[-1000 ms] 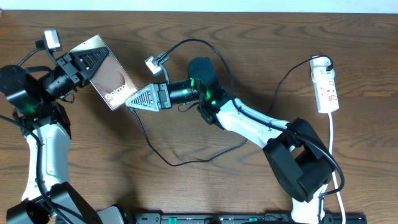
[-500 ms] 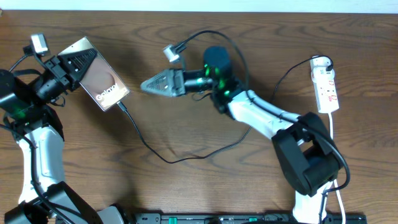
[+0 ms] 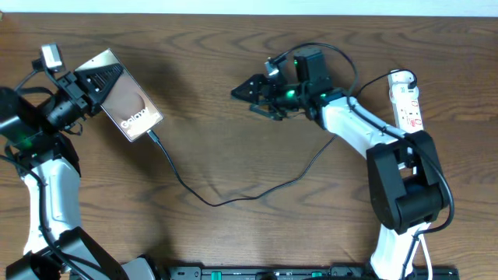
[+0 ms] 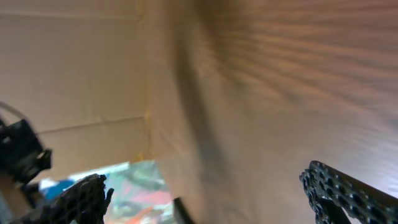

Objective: Plug charger to phone and switch on socket
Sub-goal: 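Release the plug and lift the right gripper away toward the power strip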

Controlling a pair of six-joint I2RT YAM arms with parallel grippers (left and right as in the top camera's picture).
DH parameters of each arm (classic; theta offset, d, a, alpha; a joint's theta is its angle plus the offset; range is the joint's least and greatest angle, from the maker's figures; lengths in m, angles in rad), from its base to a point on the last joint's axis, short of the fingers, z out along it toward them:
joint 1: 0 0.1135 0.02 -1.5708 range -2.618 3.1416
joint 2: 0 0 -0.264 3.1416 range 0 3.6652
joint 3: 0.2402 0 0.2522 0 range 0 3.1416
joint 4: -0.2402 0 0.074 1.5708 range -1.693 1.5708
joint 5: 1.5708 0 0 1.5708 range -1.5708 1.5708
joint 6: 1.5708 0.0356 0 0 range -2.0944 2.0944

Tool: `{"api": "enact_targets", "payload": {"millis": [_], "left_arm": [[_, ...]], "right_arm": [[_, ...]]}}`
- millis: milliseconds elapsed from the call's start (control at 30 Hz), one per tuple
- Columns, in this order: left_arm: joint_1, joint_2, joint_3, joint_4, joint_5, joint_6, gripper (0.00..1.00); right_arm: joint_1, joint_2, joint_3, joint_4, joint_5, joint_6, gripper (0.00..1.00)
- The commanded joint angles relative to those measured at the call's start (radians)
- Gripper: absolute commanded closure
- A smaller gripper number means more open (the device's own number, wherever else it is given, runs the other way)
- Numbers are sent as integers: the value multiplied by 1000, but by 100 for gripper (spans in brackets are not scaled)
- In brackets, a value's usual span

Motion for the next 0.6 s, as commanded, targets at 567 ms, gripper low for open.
{"api": "enact_targets", "payload": {"millis": [567], "left_arm": [[-242, 43, -39, -690, -314, 538, 92]], "right_arm": [[-40, -314, 100, -555, 472, -398, 1]]}}
